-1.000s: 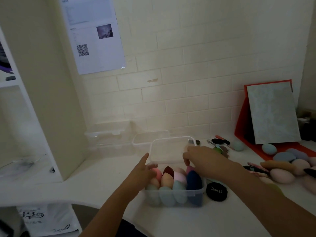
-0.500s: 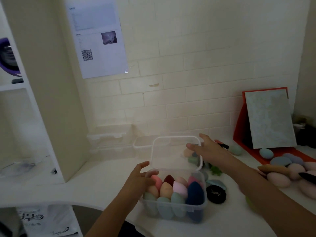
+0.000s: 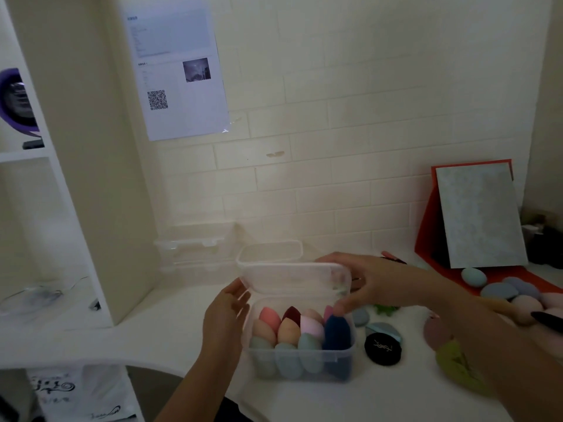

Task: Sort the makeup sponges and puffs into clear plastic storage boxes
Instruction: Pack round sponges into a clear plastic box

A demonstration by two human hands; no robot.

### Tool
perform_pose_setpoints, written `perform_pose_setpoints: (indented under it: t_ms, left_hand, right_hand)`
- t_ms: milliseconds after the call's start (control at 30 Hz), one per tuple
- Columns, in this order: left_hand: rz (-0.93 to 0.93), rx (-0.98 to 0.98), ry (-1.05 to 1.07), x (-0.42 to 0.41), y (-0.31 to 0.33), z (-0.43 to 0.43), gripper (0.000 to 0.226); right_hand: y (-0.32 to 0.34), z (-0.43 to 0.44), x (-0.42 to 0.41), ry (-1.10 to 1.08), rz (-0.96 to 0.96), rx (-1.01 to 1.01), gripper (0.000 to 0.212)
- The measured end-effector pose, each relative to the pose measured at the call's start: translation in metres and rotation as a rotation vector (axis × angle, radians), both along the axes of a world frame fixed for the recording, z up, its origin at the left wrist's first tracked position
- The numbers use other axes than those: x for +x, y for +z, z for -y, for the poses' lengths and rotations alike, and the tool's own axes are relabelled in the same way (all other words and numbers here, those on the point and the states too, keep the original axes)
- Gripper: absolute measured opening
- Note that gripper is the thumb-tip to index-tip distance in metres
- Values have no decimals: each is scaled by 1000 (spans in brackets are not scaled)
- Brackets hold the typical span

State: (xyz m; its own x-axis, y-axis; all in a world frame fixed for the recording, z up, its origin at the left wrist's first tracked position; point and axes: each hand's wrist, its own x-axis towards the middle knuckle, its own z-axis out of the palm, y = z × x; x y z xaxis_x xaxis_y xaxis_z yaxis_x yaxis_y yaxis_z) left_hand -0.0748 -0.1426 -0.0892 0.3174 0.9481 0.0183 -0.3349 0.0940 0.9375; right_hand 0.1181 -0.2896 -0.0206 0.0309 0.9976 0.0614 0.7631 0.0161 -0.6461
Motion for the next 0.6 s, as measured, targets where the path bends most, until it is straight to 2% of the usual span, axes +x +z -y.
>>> perform_pose_setpoints:
  t_ms: [67, 133, 200, 267, 333, 400, 467, 600]
  left_hand:
    - [84, 48, 5, -6, 9, -3, 33]
    - [-49, 221, -81, -12, 20, -7, 34]
    - [-393, 477, -234, -15, 34, -4, 37]
    - [-781, 686, -379, -9, 43, 1, 44]
    - [-1111, 832, -470, 4, 43, 4, 56]
    - [-1365, 972, -520, 12, 34, 4, 69]
    - [-1486, 1084, -557, 13, 22, -2, 80]
    - [-1471, 1085, -653, 10, 20, -8, 101]
  right_hand:
    - [0, 1, -8, 58, 139, -124, 73]
    - [-3, 1, -14, 85, 300, -251, 91]
    - [-9, 0, -21, 94, 402, -346, 100]
    - [-15, -3, -26, 93, 441, -385, 99]
    - [-23, -7, -29, 83, 468, -368, 95]
    - [-33, -12, -31, 72, 487, -313, 93]
    - [-43, -16, -31, 59, 506, -261, 93]
    - [-51, -20, -29, 39, 515, -212, 98]
